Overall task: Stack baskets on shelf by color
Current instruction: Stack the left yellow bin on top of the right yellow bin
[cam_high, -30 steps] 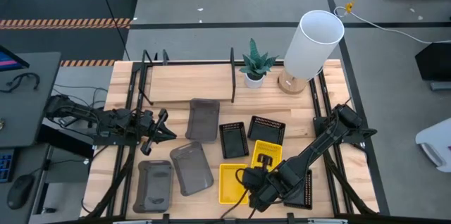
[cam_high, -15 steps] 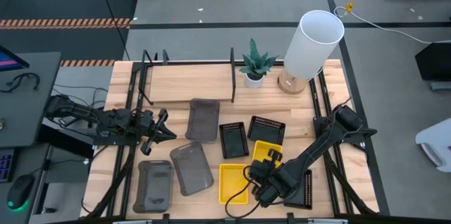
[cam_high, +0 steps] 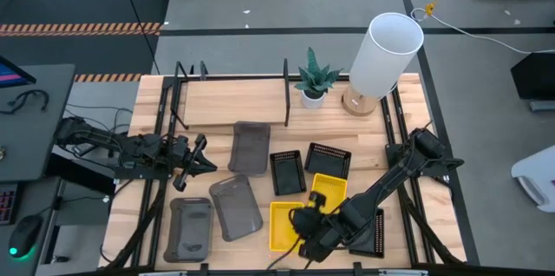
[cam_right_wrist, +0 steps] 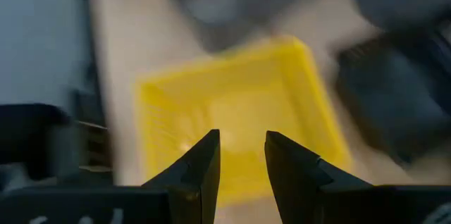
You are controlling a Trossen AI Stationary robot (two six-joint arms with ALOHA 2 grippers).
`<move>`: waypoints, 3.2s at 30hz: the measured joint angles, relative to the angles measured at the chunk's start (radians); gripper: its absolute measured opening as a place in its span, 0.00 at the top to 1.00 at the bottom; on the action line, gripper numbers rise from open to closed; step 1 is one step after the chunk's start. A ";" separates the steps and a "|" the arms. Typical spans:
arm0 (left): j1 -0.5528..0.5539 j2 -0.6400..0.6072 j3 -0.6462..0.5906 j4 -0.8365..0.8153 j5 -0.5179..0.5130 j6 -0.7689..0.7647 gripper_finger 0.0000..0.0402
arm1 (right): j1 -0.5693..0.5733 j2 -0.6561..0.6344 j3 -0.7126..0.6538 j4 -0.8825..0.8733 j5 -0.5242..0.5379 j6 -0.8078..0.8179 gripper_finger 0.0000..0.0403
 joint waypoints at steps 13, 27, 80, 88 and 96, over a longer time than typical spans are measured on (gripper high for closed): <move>0.000 0.000 0.000 -0.001 0.000 0.000 0.92 | 0.037 0.173 0.044 0.262 -0.042 -0.128 0.71; 0.000 0.000 0.000 0.000 0.000 0.000 0.90 | 0.032 0.424 0.472 -0.175 -0.063 -0.153 0.68; 0.000 0.000 0.000 0.003 0.000 0.000 0.92 | 0.104 0.391 0.602 -0.882 -0.031 0.156 0.99; 0.000 0.000 0.000 0.000 0.000 0.000 0.91 | 0.106 0.242 0.357 -0.824 -0.037 0.260 0.99; 0.000 0.000 0.000 0.000 0.000 0.000 0.93 | 0.104 0.129 0.089 -0.537 -0.030 0.261 0.99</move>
